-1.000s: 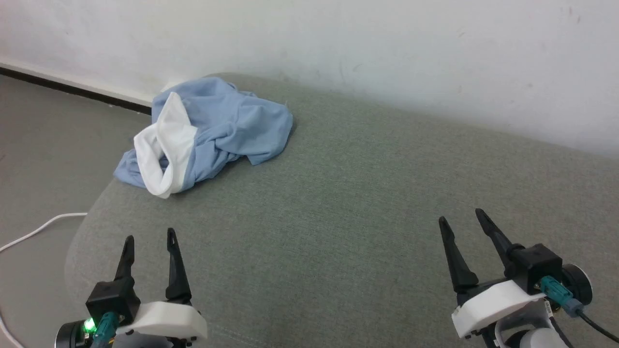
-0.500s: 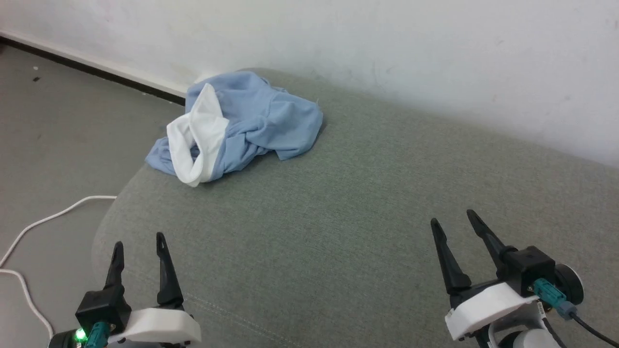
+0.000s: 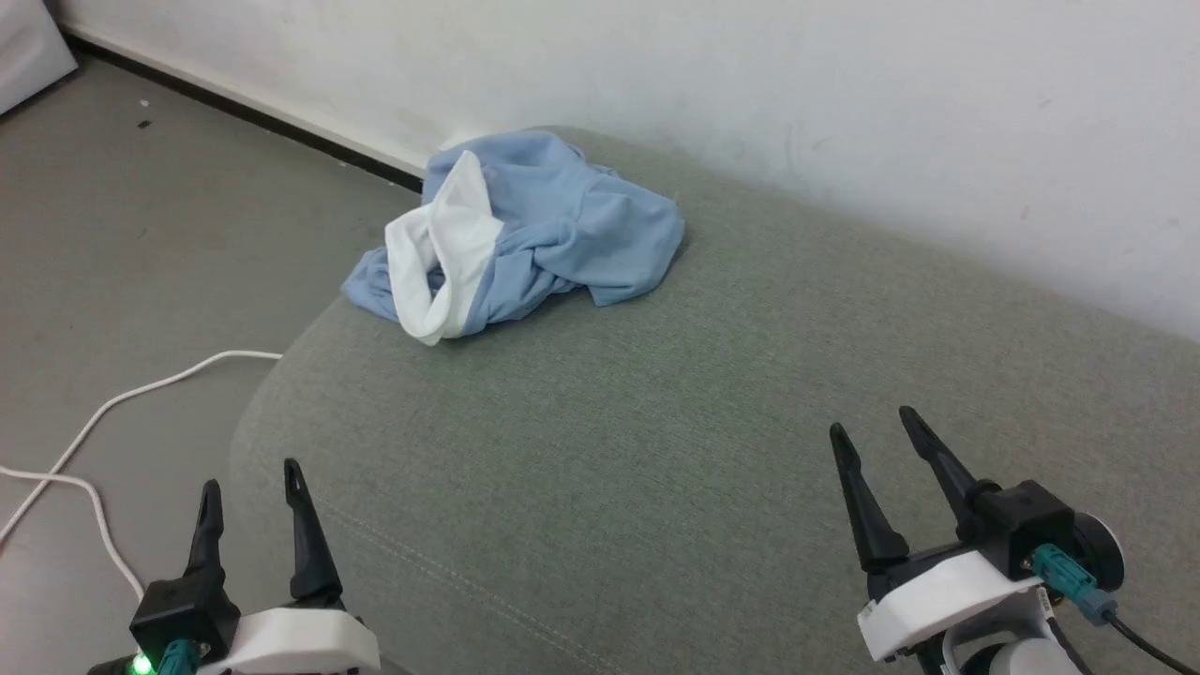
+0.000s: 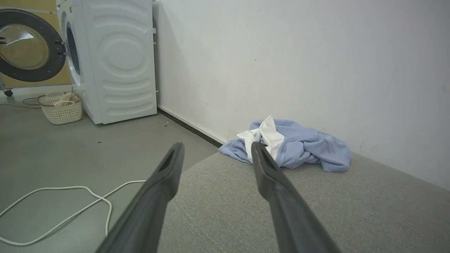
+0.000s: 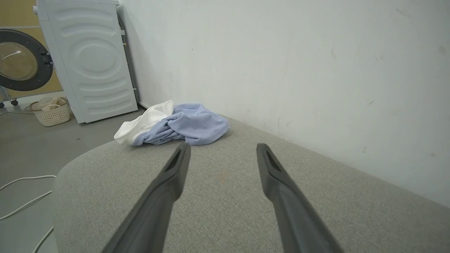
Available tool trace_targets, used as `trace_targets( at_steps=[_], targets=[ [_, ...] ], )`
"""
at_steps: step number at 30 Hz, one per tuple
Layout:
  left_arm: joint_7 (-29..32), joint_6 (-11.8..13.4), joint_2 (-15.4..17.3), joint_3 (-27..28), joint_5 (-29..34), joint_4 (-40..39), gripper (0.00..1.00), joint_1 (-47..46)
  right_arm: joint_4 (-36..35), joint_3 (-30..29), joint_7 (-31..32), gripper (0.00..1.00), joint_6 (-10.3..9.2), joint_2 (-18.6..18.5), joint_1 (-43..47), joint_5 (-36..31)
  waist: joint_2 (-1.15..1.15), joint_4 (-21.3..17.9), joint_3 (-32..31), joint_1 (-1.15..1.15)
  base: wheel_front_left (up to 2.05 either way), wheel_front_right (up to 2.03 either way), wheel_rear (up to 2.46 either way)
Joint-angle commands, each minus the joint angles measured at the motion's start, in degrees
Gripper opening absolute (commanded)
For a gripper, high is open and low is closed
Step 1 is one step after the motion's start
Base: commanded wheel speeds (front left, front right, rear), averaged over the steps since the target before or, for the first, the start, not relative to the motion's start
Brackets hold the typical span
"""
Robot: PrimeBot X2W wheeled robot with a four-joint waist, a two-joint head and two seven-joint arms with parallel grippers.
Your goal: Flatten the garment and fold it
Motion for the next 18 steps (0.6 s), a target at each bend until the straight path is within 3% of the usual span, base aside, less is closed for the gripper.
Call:
trace_targets(
  at_steps=[1,15,18],
  targets=[
    [-0.41,0.50,0.47,0.09,-0.52,-0.42,1.00,0.61,0.18,0.28,-0.48,1.00,0.28,-0.10,-0.91,0.50,0.00,0.95,-0.16,0.00,0.00,0.00,0.00],
    [-1.10,2.70,2.03,0.17,-2.24,-1.81,1.00,1.22,0.31,1.38,-1.30,1.00,0.33,-0.12,-0.46,0.96,0.00,4.79,0.20,0.00,-0.03,-0.03,-0.03],
    [-0.72,1.97,2.73,0.15,-3.65,-1.31,1.00,-0.24,-0.11,1.30,-1.06,1.00,0.33,-0.12,-0.52,0.67,0.00,4.90,1.22,0.00,0.00,0.00,0.00]
  ],
)
